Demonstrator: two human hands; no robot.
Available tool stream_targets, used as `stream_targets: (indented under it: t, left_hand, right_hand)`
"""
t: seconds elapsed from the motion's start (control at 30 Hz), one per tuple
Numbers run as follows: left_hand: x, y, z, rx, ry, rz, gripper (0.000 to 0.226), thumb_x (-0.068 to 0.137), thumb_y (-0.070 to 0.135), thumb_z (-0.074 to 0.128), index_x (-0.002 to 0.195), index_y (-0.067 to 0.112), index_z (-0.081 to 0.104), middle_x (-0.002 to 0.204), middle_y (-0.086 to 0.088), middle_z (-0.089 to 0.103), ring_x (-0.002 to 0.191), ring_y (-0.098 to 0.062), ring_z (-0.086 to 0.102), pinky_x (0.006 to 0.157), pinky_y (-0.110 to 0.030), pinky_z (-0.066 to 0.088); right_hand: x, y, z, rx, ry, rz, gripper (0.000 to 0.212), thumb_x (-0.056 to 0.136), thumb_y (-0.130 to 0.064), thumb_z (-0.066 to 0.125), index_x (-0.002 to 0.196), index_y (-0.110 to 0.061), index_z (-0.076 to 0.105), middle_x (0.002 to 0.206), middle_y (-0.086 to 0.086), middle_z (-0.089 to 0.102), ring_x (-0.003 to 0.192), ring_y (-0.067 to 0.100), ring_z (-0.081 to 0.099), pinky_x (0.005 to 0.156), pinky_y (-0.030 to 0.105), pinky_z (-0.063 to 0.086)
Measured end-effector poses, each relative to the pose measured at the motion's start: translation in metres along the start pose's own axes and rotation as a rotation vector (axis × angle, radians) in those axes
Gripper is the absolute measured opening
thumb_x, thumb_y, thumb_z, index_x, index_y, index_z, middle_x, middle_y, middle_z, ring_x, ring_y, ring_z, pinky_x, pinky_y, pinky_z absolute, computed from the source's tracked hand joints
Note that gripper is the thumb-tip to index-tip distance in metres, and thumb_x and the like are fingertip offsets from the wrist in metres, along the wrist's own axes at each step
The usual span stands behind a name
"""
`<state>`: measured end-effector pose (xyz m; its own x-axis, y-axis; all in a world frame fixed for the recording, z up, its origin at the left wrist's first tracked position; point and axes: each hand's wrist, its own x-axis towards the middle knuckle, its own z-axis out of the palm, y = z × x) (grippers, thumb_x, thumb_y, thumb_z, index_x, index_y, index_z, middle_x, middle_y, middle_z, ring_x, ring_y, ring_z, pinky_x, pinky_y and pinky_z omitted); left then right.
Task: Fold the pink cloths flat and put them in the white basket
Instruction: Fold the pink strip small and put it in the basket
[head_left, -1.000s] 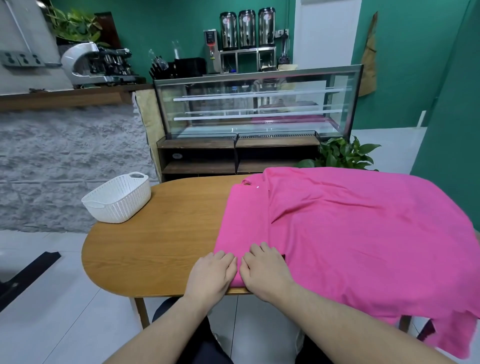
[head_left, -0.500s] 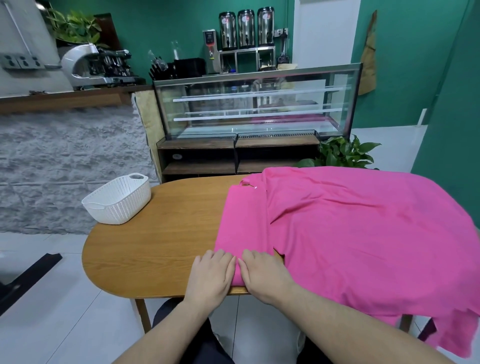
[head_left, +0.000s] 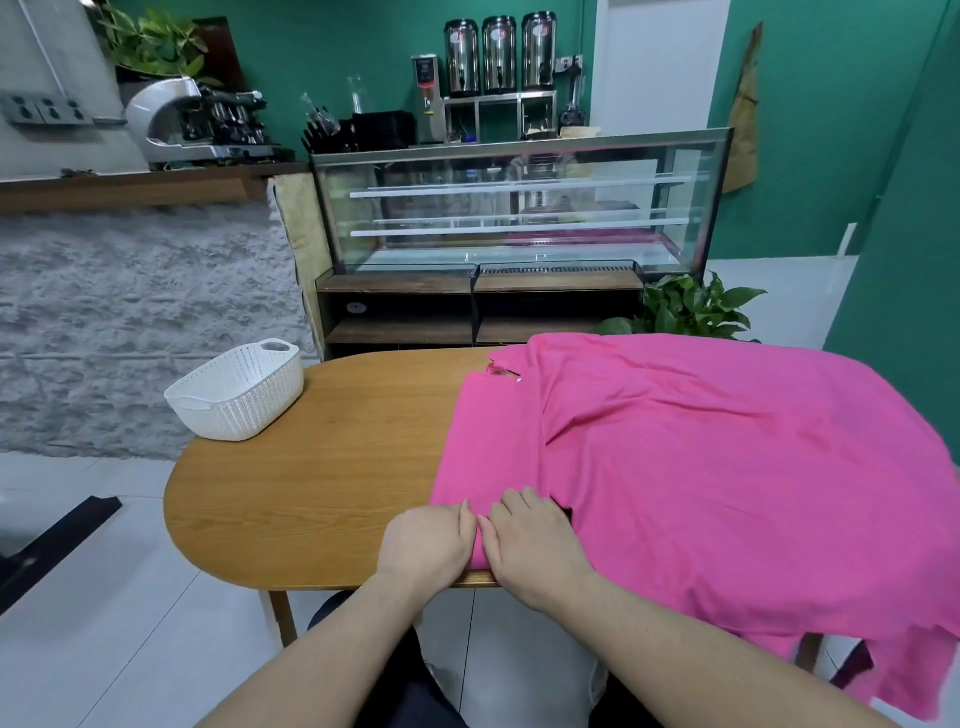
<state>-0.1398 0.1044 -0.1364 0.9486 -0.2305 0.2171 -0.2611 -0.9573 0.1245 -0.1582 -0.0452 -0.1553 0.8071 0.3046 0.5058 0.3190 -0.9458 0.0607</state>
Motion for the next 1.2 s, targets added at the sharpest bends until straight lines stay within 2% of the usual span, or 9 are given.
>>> stream_targets:
  t: [0.13, 0.27, 0.47, 0.6, 0.7, 0.83, 0.93, 1.07, 1.2]
  left_hand:
    - [0.001, -0.001, 0.003, 0.019, -0.018, -0.002, 0.050, 0.105, 0.036, 0.020, 0.092, 0.018, 0.064, 0.096, -0.002, 0.065, 0.093, -0.024, 0.061, 0.079, -0.035, 0.043]
    - [-0.008, -0.013, 0.013, 0.107, 0.175, 0.163, 0.039, 0.101, 0.033, 0.026, 0.080, 0.027, 0.057, 0.080, 0.007, 0.059, 0.077, -0.021, 0.055, 0.067, -0.038, 0.040]
    - [-0.017, -0.023, 0.023, 0.112, 0.291, 0.271, 0.028, 0.097, 0.022, 0.037, 0.077, 0.021, 0.057, 0.075, 0.003, 0.049, 0.064, -0.024, 0.044, 0.056, -0.039, 0.039]
    - [-0.007, -0.018, 0.015, 0.074, 0.178, 0.243, 0.032, 0.094, 0.029, 0.037, 0.066, 0.023, 0.049, 0.064, 0.002, 0.049, 0.053, -0.027, 0.048, 0.048, -0.039, 0.042]
    - [-0.003, -0.014, 0.007, 0.000, 0.089, 0.220, 0.041, 0.100, 0.035, 0.029, 0.072, 0.020, 0.054, 0.073, -0.004, 0.059, 0.066, -0.031, 0.058, 0.062, -0.040, 0.050]
    - [0.007, -0.008, -0.004, -0.068, -0.133, 0.090, 0.040, 0.105, 0.038, 0.027, 0.079, 0.019, 0.051, 0.094, -0.009, 0.067, 0.089, -0.032, 0.061, 0.074, -0.036, 0.041]
    - [0.007, -0.007, -0.008, -0.079, -0.172, 0.095, 0.043, 0.105, 0.040, 0.024, 0.078, 0.018, 0.049, 0.094, -0.009, 0.068, 0.091, -0.032, 0.061, 0.076, -0.036, 0.042]
    - [-0.006, -0.012, 0.003, -0.020, 0.030, 0.191, 0.046, 0.095, 0.048, 0.012, 0.077, 0.025, 0.047, 0.081, 0.000, 0.062, 0.078, -0.029, 0.058, 0.067, -0.040, 0.043]
    - [-0.020, -0.022, 0.020, 0.116, 0.215, 0.294, 0.019, 0.098, 0.029, 0.041, 0.087, 0.028, 0.056, 0.081, 0.009, 0.052, 0.070, -0.019, 0.050, 0.060, -0.037, 0.042]
  right_hand:
    - [0.001, 0.003, -0.002, 0.079, -0.092, -0.014, 0.027, 0.096, -0.036, 0.035, 0.079, -0.020, 0.048, 0.061, 0.000, 0.057, 0.051, 0.023, 0.056, 0.047, 0.031, 0.032]
    - [0.000, 0.000, -0.008, 0.173, -0.094, 0.002, 0.043, 0.097, -0.039, 0.012, 0.100, -0.016, 0.047, 0.084, 0.004, 0.066, 0.071, 0.030, 0.067, 0.056, 0.035, 0.033]
    - [0.011, 0.000, -0.011, 0.285, -0.275, 0.164, 0.029, 0.105, -0.037, 0.023, 0.107, -0.015, 0.044, 0.090, 0.013, 0.068, 0.082, 0.037, 0.066, 0.065, 0.040, 0.036]
    - [0.009, -0.002, -0.010, 0.125, -0.210, 0.146, 0.037, 0.097, -0.032, 0.032, 0.083, -0.014, 0.062, 0.079, 0.007, 0.065, 0.076, 0.029, 0.061, 0.065, 0.040, 0.045]
    - [0.008, -0.002, -0.005, -0.034, -0.112, 0.099, 0.036, 0.089, -0.030, 0.038, 0.068, -0.015, 0.063, 0.068, 0.004, 0.058, 0.067, 0.025, 0.055, 0.057, 0.038, 0.046]
    - [0.001, 0.001, -0.001, 0.036, -0.141, 0.065, 0.026, 0.091, -0.027, 0.035, 0.077, -0.016, 0.054, 0.070, 0.005, 0.053, 0.066, 0.027, 0.049, 0.058, 0.043, 0.043]
    - [0.002, 0.005, 0.005, 0.042, -0.246, -0.034, 0.042, 0.095, -0.028, 0.011, 0.093, -0.013, 0.050, 0.085, 0.011, 0.054, 0.075, 0.032, 0.047, 0.066, 0.048, 0.034]
    - [0.005, 0.005, 0.003, 0.159, -0.124, 0.004, 0.031, 0.090, -0.036, 0.016, 0.082, -0.019, 0.040, 0.074, 0.010, 0.061, 0.066, 0.034, 0.058, 0.057, 0.041, 0.033]
    - [0.009, 0.004, 0.003, 0.212, -0.250, 0.054, 0.040, 0.082, -0.041, -0.001, 0.090, -0.020, 0.032, 0.087, 0.011, 0.067, 0.078, 0.035, 0.064, 0.066, 0.041, 0.044]
